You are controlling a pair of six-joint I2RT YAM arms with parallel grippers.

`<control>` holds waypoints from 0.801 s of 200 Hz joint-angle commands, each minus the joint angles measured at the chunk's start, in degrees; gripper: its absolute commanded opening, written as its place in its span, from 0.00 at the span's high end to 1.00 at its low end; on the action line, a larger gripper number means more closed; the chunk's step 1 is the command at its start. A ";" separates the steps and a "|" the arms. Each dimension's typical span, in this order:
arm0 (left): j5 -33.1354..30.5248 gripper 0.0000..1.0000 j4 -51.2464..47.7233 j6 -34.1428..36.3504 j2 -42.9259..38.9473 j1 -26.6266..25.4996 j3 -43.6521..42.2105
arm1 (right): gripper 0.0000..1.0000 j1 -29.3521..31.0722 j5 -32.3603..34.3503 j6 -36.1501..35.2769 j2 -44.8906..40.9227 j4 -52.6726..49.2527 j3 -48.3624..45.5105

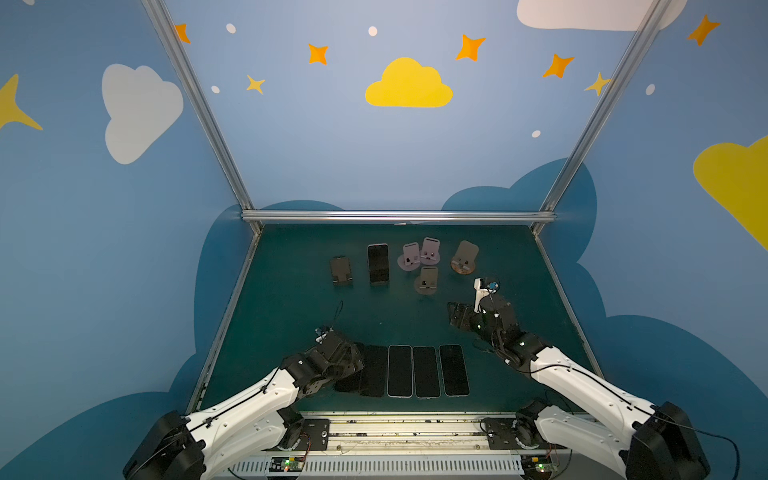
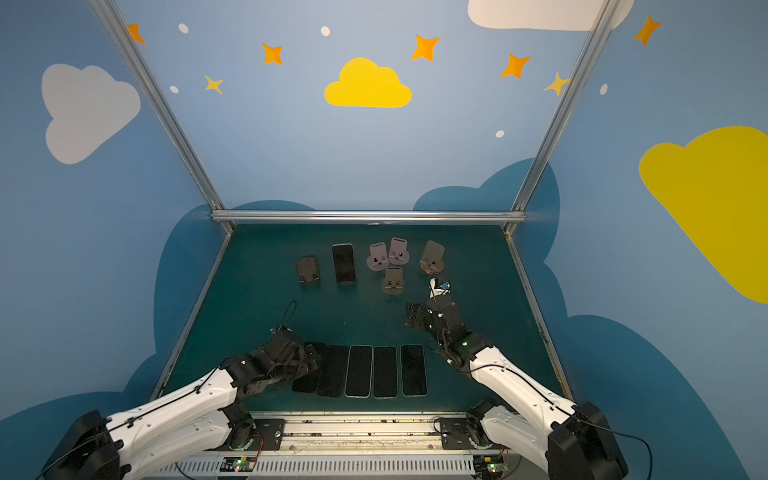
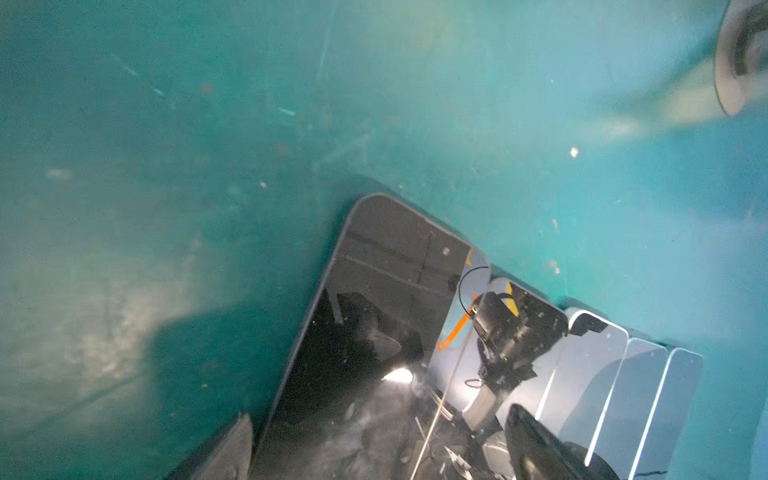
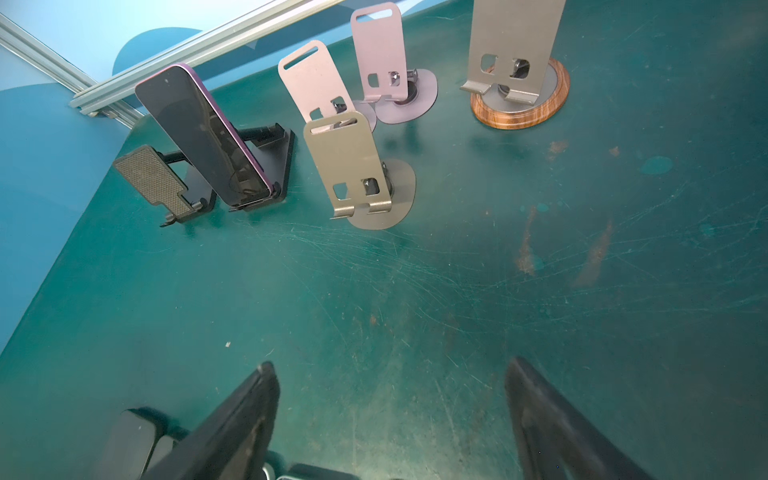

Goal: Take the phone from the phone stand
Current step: 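Open the left gripper and lift it off the placed phone, then reach the left gripper out to the pink-framed phone on its black stand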

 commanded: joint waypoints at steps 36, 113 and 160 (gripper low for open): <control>3.36 0.06 1.34 -1.86 3.37 -1.62 1.53 | 0.14 0.21 -0.10 -0.24 0.18 0.30 1.45; -14.65 0.00 -11.16 4.85 -1.00 -1.07 13.64 | 0.14 0.24 0.04 -0.15 -0.36 0.18 1.46; -22.73 0.00 -9.08 17.40 13.30 1.34 31.21 | 0.13 0.28 -0.21 0.63 -2.04 -0.03 0.83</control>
